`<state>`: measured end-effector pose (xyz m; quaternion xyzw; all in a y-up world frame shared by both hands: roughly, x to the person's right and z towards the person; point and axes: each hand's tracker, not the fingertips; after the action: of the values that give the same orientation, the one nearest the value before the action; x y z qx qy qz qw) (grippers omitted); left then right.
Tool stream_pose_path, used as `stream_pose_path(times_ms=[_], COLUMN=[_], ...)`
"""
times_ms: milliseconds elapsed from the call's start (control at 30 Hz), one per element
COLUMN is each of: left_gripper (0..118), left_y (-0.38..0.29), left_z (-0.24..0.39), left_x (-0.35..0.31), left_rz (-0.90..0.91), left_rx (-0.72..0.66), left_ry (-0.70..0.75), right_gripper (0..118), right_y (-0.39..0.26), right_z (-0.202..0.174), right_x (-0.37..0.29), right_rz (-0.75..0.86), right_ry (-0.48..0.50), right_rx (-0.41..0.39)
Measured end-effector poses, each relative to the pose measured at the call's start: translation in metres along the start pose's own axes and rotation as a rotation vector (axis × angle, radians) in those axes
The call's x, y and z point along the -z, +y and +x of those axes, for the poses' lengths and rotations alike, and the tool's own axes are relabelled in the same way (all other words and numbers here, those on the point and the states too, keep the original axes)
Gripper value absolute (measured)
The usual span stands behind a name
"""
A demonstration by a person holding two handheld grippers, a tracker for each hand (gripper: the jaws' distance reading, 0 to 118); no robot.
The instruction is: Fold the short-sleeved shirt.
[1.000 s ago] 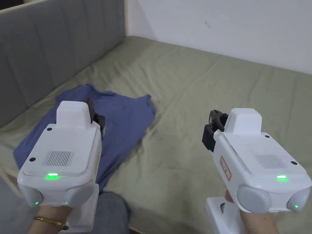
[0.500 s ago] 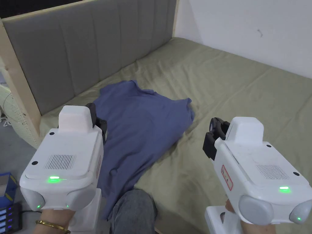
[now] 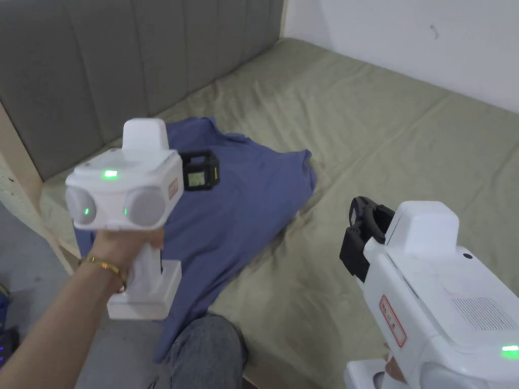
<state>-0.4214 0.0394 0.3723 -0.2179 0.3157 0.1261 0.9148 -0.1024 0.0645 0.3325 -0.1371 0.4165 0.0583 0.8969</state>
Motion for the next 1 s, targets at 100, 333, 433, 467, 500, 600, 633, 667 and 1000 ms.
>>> stream_pose_path(times_ms=[100,333,433,467,500,600,633,667,1000], left_gripper=[118,118,118,118,118,117,113,99,0], left_y=[0.02,0.032,0.015,0.008,0.0,-0.02,-0.025,-0.028,-0.002], left_z=[0.015,0.06,0.079,0.086,0.091,0.097,0.098,0.099,0.086], left_x=[0.052,0.193,0.242,0.257,0.271,0.293,0.298,0.3,0.279], left_rz=[-0.126,-0.413,-0.512,-0.559,-0.607,-0.702,-0.722,-0.717,-0.691], left_rx=[-0.002,0.096,0.209,0.243,0.273,0.315,0.319,0.308,0.251], left_ry=[-0.074,-0.12,-0.14,-0.138,-0.131,-0.123,-0.123,-0.122,-0.132], right_gripper=[0,0,0,0,0,0,0,0,0], right_y=[0.001,-0.008,-0.014,-0.016,-0.019,-0.026,-0.028,-0.03,-0.037], right_z=[0.007,0.033,0.048,0.052,0.057,0.07,0.073,0.077,0.077], right_x=[0.006,0.028,0.035,0.036,0.036,0.036,0.037,0.036,0.023], right_rz=[-0.015,-0.06,-0.092,-0.102,-0.108,-0.143,-0.151,-0.158,-0.164], right_ry=[-0.009,-0.074,-0.099,-0.103,-0.115,-0.15,-0.157,-0.17,-0.195], right_rx=[-0.001,0.025,0.061,0.057,0.052,0.038,0.047,0.064,0.14])
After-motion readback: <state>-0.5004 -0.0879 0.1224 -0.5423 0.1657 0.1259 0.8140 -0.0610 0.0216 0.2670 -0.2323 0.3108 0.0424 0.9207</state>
